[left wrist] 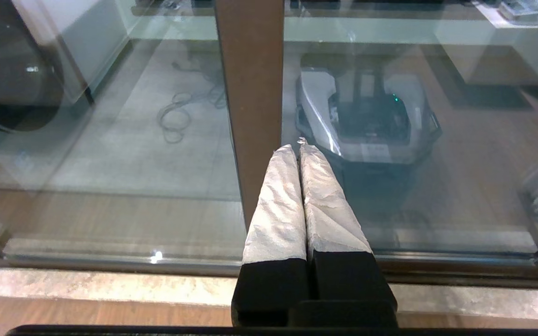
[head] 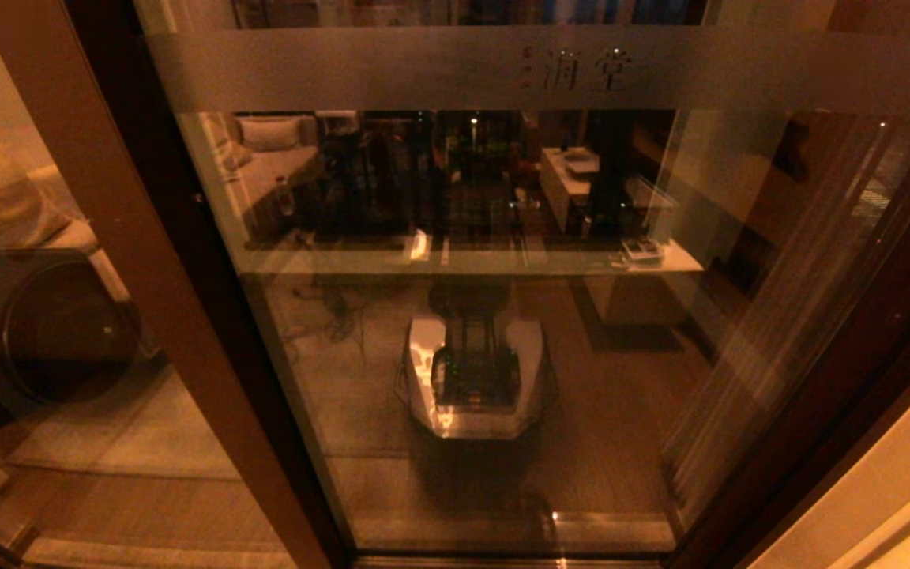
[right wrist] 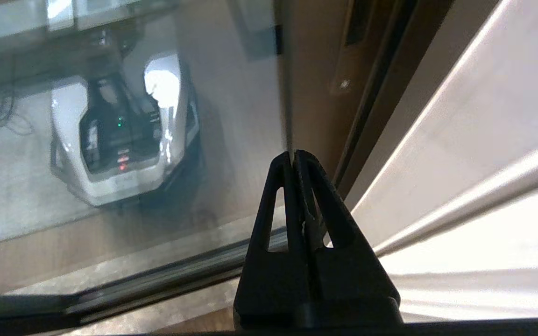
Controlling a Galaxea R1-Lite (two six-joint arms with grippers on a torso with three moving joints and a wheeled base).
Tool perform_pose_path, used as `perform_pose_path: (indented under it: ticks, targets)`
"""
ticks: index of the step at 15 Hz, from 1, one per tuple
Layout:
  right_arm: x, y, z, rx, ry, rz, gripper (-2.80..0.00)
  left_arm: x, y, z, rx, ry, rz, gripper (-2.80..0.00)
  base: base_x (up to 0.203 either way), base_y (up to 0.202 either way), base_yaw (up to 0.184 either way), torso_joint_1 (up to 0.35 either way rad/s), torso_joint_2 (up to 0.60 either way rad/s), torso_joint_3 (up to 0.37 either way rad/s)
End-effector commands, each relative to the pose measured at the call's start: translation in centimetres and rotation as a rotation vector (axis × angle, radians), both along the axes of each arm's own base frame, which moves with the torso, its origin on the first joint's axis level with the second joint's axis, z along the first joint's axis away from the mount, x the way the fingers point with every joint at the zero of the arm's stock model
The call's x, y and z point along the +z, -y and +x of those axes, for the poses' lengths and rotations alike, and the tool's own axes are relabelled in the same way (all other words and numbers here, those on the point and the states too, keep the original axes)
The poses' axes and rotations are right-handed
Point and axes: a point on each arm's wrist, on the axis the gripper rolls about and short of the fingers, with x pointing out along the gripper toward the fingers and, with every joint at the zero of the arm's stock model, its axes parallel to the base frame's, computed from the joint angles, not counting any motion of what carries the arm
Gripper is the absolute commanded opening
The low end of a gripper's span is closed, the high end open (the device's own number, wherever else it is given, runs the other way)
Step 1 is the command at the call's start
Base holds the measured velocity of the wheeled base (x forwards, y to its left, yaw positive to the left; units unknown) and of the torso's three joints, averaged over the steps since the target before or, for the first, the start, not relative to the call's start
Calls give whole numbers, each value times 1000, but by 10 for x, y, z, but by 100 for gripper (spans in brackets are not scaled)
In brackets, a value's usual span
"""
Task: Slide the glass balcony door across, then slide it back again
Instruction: Open the slid door
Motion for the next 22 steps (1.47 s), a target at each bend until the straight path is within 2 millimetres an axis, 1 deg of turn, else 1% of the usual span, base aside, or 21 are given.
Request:
perform_pose_path:
  ticks: [1, 3, 4, 6, 7, 10, 12, 15, 17, 22]
  targets:
    - [-16, 19, 21, -13, -39, 22, -280, 0, 0, 0, 0, -2, 0, -280, 0, 0, 0, 0, 0, 0]
    - [-26, 37, 40, -31, -16, -8, -280, 0, 0, 0, 0, -2, 0, -280, 0, 0, 0, 0, 0, 0]
    - [-29, 44, 44, -40, -4, -38, -280, 0, 0, 0, 0, -2, 0, -280, 0, 0, 0, 0, 0, 0]
    - [-30, 45, 43, -42, -5, -51, -280, 0, 0, 0, 0, -2, 0, -280, 0, 0, 0, 0, 0, 0]
    - [-31, 47, 45, -42, -7, -50, 0, 0, 0, 0, 0, -2, 0, -280, 0, 0, 0, 0, 0, 0]
    - [-33, 47, 47, -30, -9, -41, 0, 0, 0, 0, 0, -2, 0, -280, 0, 0, 0, 0, 0, 0]
    - [-35, 49, 49, 10, -4, -24, 0, 0, 0, 0, 0, -2, 0, -280, 0, 0, 0, 0, 0, 0]
    - [-30, 52, 52, 67, 24, -12, 0, 0, 0, 0, 0, -2, 0, -280, 0, 0, 0, 0, 0, 0]
    - [-26, 55, 54, 68, 35, -18, 0, 0, 0, 0, 0, -2, 0, -280, 0, 0, 0, 0, 0, 0]
    - [-29, 60, 56, 68, 27, -15, 0, 0, 0, 0, 0, -2, 0, -280, 0, 0, 0, 0, 0, 0]
